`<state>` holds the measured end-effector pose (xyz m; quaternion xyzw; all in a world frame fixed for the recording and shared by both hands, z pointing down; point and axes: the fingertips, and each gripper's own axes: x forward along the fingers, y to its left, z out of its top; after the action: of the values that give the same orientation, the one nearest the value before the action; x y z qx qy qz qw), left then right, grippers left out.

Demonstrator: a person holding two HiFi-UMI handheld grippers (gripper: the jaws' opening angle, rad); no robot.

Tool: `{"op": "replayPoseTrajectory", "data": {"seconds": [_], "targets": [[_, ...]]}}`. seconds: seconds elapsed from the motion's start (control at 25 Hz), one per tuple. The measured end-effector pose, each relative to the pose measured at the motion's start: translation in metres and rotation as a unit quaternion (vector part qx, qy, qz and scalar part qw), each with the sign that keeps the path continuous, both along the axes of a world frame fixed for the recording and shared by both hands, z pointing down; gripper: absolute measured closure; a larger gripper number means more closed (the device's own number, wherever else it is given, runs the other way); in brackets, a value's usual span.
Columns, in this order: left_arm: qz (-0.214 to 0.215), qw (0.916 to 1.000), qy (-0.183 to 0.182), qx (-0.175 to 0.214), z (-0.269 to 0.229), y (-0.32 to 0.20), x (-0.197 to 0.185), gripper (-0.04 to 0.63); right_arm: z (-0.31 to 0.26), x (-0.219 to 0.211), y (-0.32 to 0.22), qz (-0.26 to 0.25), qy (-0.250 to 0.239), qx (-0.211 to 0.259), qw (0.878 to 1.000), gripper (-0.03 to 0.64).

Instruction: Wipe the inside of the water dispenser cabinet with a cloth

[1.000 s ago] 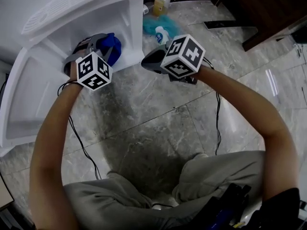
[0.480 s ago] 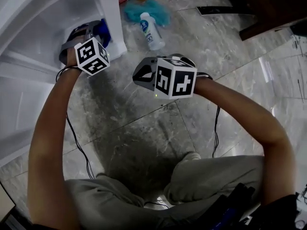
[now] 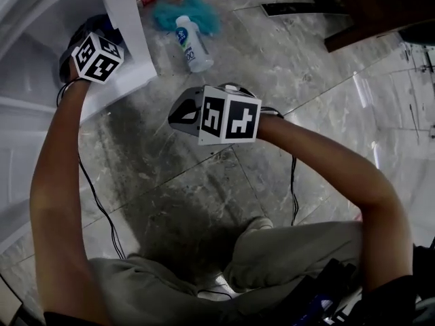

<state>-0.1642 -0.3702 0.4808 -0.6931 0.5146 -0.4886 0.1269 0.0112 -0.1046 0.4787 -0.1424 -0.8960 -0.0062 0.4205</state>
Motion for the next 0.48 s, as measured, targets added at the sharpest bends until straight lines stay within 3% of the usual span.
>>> {"op": "replayPoseTrajectory", "data": {"seconds": [0.12, 0.24, 0.32, 0.48], "targets": [[0.005, 0.9995, -0.025, 0.019, -0.005, 0.006, 0.007, 0.488, -0.002, -0.001, 0.002, -0.009, 0.003, 0.007, 1.0, 0.618], [0.039, 0.9971, -0.055, 0.036, -0.005, 0.021, 0.018, 0.488, -0.003, -0.004, 0.001, -0.018, 0.006, 0.017, 1.0, 0.618], [0.047, 0.9967, -0.057, 0.035, -0.003, 0.024, 0.019, 0.488, -0.004, -0.006, 0.002, -0.018, 0.003, 0.013, 1.0, 0.618], [0.022, 0.9991, -0.037, 0.006, 0.0, 0.004, 0.006, 0.497, -0.004, -0.01, 0.01, -0.01, 0.0, -0.005, 1.0, 0.618]]}}
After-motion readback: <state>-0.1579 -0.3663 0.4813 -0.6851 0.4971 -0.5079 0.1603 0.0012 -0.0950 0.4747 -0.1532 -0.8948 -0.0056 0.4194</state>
